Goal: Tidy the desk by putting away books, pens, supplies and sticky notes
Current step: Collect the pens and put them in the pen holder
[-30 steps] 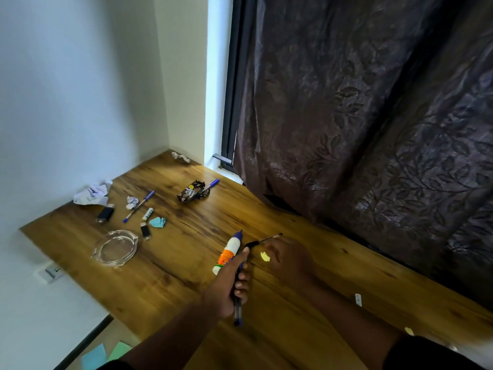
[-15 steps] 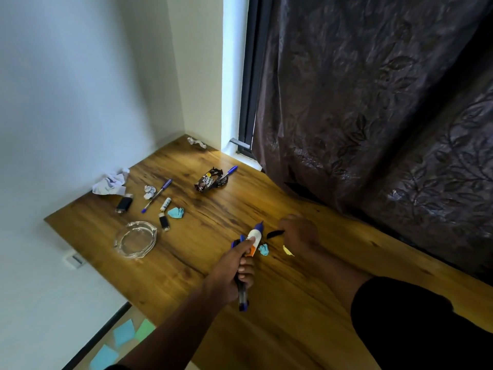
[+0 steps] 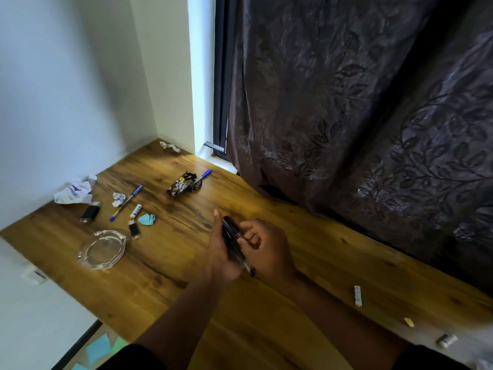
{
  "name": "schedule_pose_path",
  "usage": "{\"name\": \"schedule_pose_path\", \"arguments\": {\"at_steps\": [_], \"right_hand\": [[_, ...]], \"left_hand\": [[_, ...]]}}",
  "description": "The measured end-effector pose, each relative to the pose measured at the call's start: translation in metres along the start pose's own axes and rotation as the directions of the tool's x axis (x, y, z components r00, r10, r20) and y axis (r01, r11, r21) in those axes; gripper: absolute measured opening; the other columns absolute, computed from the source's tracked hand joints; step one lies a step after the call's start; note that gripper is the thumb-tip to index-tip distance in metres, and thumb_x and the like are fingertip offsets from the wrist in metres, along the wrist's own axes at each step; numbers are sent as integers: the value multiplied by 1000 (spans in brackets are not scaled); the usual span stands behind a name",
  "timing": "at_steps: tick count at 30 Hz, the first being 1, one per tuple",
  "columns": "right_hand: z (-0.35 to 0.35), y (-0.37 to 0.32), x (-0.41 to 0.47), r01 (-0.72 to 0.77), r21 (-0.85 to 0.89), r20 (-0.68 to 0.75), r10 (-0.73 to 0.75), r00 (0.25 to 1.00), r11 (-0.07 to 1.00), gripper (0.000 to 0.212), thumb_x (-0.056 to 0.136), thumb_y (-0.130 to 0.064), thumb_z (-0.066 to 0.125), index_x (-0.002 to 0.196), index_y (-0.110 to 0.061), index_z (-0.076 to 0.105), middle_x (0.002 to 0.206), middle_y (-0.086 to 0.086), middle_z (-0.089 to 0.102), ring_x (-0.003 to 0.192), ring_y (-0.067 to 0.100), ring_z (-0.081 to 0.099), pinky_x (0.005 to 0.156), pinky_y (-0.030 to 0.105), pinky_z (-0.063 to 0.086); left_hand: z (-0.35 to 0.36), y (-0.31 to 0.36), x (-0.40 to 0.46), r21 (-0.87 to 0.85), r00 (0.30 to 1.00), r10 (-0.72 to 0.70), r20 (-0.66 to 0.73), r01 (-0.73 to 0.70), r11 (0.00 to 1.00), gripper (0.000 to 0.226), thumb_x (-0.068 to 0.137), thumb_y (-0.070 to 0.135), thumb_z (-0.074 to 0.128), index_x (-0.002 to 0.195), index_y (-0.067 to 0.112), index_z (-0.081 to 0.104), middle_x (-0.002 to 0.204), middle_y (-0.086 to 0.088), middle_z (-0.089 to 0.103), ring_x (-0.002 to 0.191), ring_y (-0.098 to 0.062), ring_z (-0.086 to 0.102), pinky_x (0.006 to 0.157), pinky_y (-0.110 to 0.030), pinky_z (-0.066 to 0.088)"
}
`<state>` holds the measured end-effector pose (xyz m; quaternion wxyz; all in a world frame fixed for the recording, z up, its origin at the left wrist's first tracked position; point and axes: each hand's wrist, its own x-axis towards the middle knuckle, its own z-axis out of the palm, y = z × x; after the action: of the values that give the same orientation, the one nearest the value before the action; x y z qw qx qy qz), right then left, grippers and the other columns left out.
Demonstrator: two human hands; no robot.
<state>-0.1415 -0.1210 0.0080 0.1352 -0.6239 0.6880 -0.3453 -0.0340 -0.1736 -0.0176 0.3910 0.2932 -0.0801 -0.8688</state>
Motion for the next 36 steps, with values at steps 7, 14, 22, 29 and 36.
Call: {"name": "schedule_pose_path", "arguments": {"at_steps": [7, 14, 22, 29, 36], "right_hand": [[-7, 3, -38, 84, -3, 30, -84, 996, 996, 15, 93, -31, 63, 104, -29, 73, 103, -9, 59, 90, 11, 60, 74, 34, 56], [-6, -4, -77, -313, 649, 9, 404, 915, 694, 16, 99, -39, 60, 103, -27, 68, 102, -9, 71, 93, 5, 69, 77, 26, 55], [5, -18, -84, -552, 831, 413, 581, 702, 76, 45, 102, -48, 52, 112, -9, 72, 102, 19, 76, 100, 34, 73, 90, 46, 58], [25, -27, -69, -551, 821, 387, 562, 731, 151, 38, 100, -40, 59, 102, -6, 76, 97, 17, 76, 94, 30, 74, 81, 39, 57], [48, -31, -11, -563, 630, 242, 553, 797, 535, 18, 98, -37, 62, 95, -23, 72, 86, 1, 76, 81, 20, 74, 75, 45, 63]], "left_hand": [[12, -24, -24, 90, 998, 0, -64, 6, 996, 57, 96, 57, 59, 65, 11, 68, 64, -4, 64, 60, -19, 68, 59, -29, 56], [20, -46, -57, 9, 968, 121, -221, -122, 993, 39, 92, 50, 68, 73, 18, 54, 49, 6, 42, 42, -8, 42, 42, -22, 42], [7, -63, -77, -20, 965, 148, -217, -156, 988, 29, 83, 39, 76, 73, 19, 56, 56, 8, 38, 48, -8, 38, 46, -24, 36], [10, -42, -70, 13, 976, 132, -171, -132, 991, 38, 89, 37, 70, 62, 19, 51, 52, 7, 30, 41, -7, 29, 37, -22, 30], [-1, 27, -51, 151, 984, 74, -162, -50, 987, 37, 93, 29, 65, 64, 21, 45, 51, 7, 30, 39, -8, 25, 37, -20, 24]]}}
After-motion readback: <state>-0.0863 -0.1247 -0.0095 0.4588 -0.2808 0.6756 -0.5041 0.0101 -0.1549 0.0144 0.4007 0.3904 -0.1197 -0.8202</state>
